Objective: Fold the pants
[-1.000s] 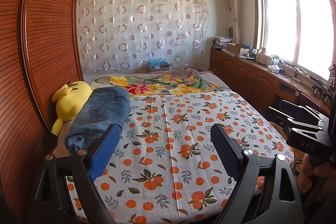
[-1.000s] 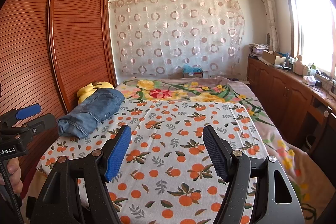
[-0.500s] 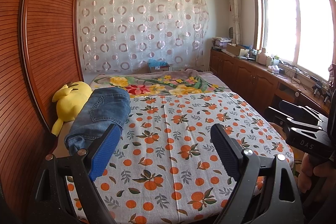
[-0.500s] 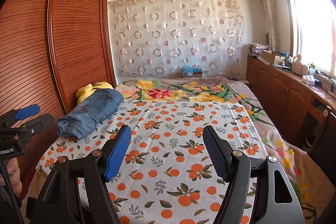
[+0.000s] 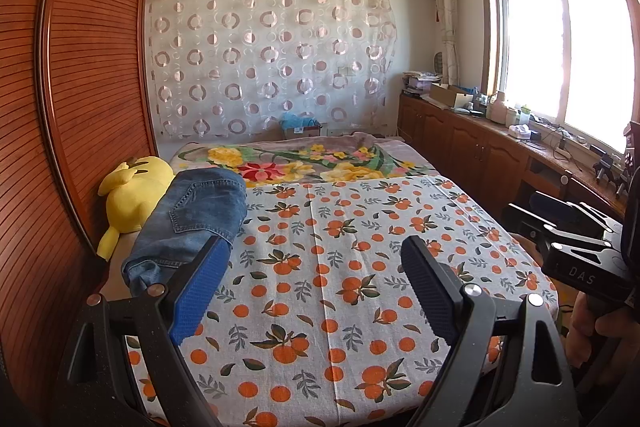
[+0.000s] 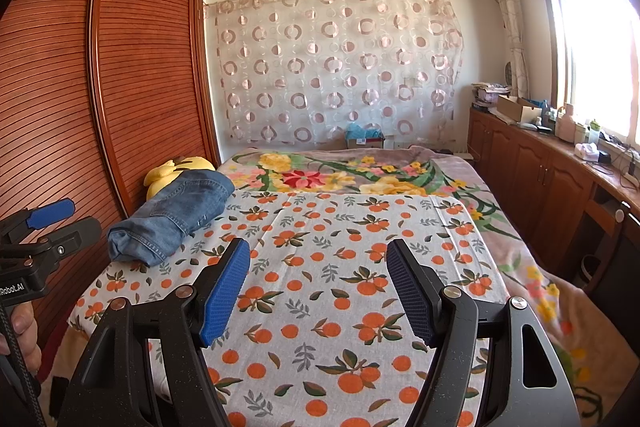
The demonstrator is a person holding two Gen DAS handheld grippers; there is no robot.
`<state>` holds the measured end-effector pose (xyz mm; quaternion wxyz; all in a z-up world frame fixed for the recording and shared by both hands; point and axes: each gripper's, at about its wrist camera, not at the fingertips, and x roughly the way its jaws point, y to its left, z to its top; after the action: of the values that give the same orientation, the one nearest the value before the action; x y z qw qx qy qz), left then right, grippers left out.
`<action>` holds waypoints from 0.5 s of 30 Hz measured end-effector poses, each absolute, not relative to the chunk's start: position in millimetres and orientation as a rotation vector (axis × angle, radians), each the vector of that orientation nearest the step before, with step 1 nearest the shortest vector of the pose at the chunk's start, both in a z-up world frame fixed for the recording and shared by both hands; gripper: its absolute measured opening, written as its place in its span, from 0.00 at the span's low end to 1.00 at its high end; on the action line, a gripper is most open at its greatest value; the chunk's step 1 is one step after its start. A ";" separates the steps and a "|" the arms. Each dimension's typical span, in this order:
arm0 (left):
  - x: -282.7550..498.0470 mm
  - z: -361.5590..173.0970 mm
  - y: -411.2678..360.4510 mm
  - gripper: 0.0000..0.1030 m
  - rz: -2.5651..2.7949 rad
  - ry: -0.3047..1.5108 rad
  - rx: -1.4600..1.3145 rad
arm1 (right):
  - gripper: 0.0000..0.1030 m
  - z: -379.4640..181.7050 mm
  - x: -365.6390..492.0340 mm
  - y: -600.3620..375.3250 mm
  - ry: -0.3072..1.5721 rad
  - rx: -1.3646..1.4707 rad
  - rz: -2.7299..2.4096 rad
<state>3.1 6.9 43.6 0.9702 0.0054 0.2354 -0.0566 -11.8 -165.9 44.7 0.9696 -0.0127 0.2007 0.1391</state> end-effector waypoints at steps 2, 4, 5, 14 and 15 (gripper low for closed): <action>3.6 42.9 8.6 0.86 -0.113 0.476 0.012 | 0.71 45.0 -11.7 -165.5 0.405 -0.026 0.280; 3.5 42.7 8.2 0.86 -0.114 0.476 0.011 | 0.70 45.1 -11.6 -165.2 0.405 -0.024 0.280; 3.2 42.8 7.3 0.86 -0.114 0.477 0.011 | 0.71 44.8 -11.9 -165.2 0.406 -0.025 0.279; 3.2 42.0 8.6 0.86 -0.114 0.475 0.011 | 0.70 44.4 -11.8 -165.8 0.407 -0.024 0.279; 3.1 42.0 8.3 0.86 -0.114 0.475 0.010 | 0.70 44.3 -11.9 -165.8 0.406 -0.025 0.278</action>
<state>3.1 8.3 42.0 0.9703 0.0052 0.2353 -0.0564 -11.9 -165.8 44.3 0.9698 -0.0122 0.2011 0.1377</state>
